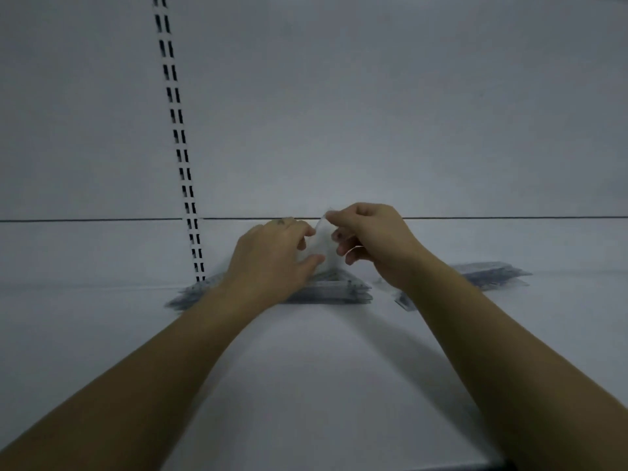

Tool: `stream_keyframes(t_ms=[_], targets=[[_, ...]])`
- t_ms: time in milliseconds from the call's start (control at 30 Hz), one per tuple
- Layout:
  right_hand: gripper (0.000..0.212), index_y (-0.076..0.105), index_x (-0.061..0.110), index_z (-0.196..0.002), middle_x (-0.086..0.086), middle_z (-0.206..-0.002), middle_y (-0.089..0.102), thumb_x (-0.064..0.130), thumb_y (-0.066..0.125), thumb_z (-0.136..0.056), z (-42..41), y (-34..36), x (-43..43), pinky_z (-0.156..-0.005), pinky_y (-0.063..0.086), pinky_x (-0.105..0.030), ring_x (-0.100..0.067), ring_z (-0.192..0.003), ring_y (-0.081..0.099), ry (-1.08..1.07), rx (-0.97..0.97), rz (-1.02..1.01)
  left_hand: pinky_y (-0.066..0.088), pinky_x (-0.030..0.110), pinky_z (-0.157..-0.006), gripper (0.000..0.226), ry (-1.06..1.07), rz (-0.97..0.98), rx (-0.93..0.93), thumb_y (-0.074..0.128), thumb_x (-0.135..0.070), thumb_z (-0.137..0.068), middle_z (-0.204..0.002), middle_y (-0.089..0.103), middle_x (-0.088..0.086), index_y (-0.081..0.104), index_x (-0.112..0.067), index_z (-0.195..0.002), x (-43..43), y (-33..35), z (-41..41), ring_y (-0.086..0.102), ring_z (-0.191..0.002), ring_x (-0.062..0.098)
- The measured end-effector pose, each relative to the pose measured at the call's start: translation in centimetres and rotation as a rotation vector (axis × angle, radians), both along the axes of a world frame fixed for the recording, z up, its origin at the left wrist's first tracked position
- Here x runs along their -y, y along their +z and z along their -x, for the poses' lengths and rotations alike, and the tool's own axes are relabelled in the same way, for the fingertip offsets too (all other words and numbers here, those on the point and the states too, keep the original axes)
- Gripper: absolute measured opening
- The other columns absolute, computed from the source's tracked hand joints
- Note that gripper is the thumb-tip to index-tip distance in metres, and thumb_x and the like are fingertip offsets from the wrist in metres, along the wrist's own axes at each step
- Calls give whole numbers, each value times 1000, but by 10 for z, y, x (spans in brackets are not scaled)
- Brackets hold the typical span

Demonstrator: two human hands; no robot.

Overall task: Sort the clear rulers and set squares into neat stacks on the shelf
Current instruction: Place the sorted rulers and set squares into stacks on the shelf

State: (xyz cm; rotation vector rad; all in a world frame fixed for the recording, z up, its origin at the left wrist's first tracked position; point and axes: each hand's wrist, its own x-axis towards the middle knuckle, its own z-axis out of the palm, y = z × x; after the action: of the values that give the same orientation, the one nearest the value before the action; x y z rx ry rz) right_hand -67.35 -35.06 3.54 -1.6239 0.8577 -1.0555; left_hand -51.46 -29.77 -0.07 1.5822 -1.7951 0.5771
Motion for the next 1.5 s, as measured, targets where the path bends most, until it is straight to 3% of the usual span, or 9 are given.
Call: stream_keyframes(t_ms=[100, 167, 333, 600, 867, 1067, 1200, 1367, 1500], targets=[[41, 68, 3, -97, -8, -81, 69, 43, 63, -89, -1, -9, -7, -55, 52, -26, -17, -65, 65, -12, 61, -55, 50, 29, -74, 22, -37, 69, -70, 59, -29, -91, -93, 70, -3, 71, -18, -106, 1, 0, 3, 63, -82, 16], [43, 67, 10, -99, -3, -89, 71, 51, 59, -88, 0, -18, -4, -63, 56, -28, -16, -79, 68, -127, 3, 4, 55, 29, -73, 14, -104, 76, -351, 65, -21, -87, -81, 72, -4, 74, -15, -95, 0, 2, 5, 66, -71, 11], [12, 70, 11, -91, -7, -87, 72, 20, 63, -91, 9, -32, 2, -67, 53, -26, -19, -79, 68, 44, -190, 91, 55, 33, -66, 14, -283, -158, -989, 73, -12, -80, -67, 73, 3, 63, -13, -91, -5, -1, 15, 71, -67, 16], [13, 73, 21, -89, 7, -71, 67, 23, 61, -93, 26, -30, 14, -57, 48, -17, -4, -59, 57, -165, -370, 311, 49, 22, -69, 52, -60, -240, -724, 75, -38, -79, -100, 63, -9, 51, -22, -123, -4, -1, 0, 61, -82, 7], [8, 70, -1, -83, -13, -73, 69, 6, 67, -86, 14, -28, 0, -54, 54, -26, -20, -59, 68, -45, 108, -17, 56, 40, -80, 67, -186, -304, -875, 76, -46, -74, -95, 72, -6, 48, -24, -131, -7, -10, 24, 69, -87, 16], [16, 73, 8, -92, -3, -91, 73, 20, 72, -82, 19, -29, 0, -64, 50, -26, -14, -82, 65, -26, -27, -47, 59, 36, -71, 40, -316, -289, -948, 67, -12, -87, -75, 70, -2, 59, -24, -124, -7, -10, 32, 68, -72, 14], [32, 65, 8, -112, -9, -95, 73, 21, 71, -84, 34, -17, 10, -63, 53, -27, -19, -82, 69, -74, 175, -85, 47, 24, -61, 31, -336, -386, -855, 58, -9, -92, -70, 59, -4, 72, -32, -106, -8, -2, 13, 50, -66, 13], [31, 66, 27, -116, 8, -91, 71, 32, 69, -85, 43, -21, 18, -71, 56, -24, -7, -77, 68, -122, -326, 403, 46, 18, -59, 18, -365, -451, -791, 65, -13, -88, -73, 62, 4, 76, -26, -95, -13, 3, -1, 52, -61, 6], [16, 72, 24, -104, 10, -76, 72, 25, 66, -89, 36, -25, 12, -68, 49, -20, -2, -70, 66, 10, -484, 485, 58, 28, -71, 12, -348, -396, -1002, 65, -6, -87, -74, 66, 7, 73, -13, -93, -8, 0, -5, 64, -69, 14]])
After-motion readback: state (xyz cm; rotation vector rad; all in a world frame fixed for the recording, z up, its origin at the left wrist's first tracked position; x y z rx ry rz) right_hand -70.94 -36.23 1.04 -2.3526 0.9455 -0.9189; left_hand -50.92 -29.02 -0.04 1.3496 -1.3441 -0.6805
